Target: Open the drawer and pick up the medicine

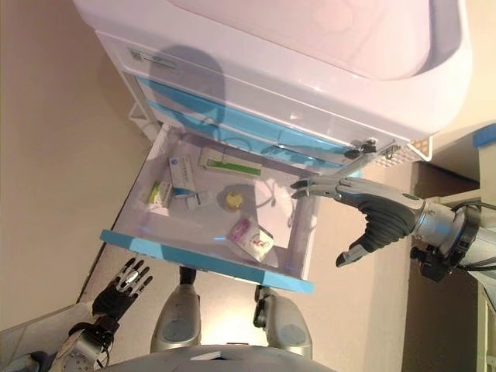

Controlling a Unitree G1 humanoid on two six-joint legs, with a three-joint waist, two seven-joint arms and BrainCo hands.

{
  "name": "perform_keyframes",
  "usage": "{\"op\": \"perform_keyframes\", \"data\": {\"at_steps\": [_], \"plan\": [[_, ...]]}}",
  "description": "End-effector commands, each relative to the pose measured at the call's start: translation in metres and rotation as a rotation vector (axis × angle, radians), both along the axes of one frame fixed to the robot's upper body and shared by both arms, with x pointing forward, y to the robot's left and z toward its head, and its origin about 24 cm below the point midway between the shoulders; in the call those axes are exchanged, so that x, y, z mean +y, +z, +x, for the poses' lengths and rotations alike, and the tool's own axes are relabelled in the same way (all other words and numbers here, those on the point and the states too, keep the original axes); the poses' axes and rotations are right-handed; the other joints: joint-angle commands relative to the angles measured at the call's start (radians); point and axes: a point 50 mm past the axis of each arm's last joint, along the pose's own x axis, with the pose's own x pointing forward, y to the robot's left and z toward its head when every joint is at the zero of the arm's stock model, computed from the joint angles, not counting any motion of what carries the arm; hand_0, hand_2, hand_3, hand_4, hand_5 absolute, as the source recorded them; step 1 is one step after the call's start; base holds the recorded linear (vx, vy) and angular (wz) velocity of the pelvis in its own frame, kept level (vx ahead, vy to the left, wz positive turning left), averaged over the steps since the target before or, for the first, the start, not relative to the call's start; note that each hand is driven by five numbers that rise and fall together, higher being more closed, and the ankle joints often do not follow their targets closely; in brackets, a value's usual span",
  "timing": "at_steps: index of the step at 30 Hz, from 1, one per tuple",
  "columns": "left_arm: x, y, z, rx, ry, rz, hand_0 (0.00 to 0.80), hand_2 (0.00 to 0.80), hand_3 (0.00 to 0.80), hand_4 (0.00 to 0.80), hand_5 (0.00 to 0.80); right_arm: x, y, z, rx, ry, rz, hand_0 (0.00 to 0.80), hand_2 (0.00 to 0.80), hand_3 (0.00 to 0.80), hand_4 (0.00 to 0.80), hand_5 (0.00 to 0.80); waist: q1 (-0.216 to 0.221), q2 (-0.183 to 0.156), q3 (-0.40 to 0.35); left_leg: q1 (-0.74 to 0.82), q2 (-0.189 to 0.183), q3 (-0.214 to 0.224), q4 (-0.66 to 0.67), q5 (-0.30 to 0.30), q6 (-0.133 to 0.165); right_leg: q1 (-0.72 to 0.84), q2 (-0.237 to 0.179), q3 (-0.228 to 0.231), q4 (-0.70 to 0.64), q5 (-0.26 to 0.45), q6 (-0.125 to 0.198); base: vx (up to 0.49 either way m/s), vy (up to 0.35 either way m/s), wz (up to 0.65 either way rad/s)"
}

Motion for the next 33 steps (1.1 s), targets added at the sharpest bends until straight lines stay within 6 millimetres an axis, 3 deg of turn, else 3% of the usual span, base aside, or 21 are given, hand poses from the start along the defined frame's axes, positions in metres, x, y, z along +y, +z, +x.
{"op": "perform_keyframes", "data": {"at_steps": [1, 15, 33], "plan": [[0.003, 0.002, -0.007, -0.016, 0.023, 0.007, 0.000, 0.000, 0.000, 0.000, 0.000, 0.010, 0.002, 0.003, -0.085, 0.019, 0.071, 0.000, 0.000, 0.000, 0.000, 0.000, 0.012, 0.008, -0.012, -0.013, -0.039, 0.019, -0.016, 0.006, 0.078, 0.012, -0.041, -0.010, 0.079, -0.003, 0.063, -0.006, 0.023, 0.04], [-0.009, 0.002, 0.006, -0.018, -0.015, -0.011, 0.000, 0.000, 0.000, 0.000, 0.000, 0.029, -0.010, 0.034, -0.107, -0.054, 0.126, 0.000, 0.000, 0.000, 0.000, 0.000, 0.047, 0.034, -0.003, -0.017, -0.049, 0.001, -0.012, 0.014, 0.078, 0.014, -0.055, -0.026, 0.087, -0.005, 0.061, -0.003, 0.006, 0.02], [-0.024, 0.003, 0.021, -0.026, -0.081, -0.024, 0.000, 0.000, 0.000, 0.000, 0.000, 0.046, -0.042, 0.077, -0.135, -0.180, 0.036, 0.000, 0.000, 0.000, 0.000, 0.000, 0.109, 0.066, 0.021, -0.034, -0.066, -0.032, -0.003, 0.025, 0.080, 0.022, -0.072, -0.065, 0.091, -0.007, 0.055, -0.010, 0.014, 0.07]]}}
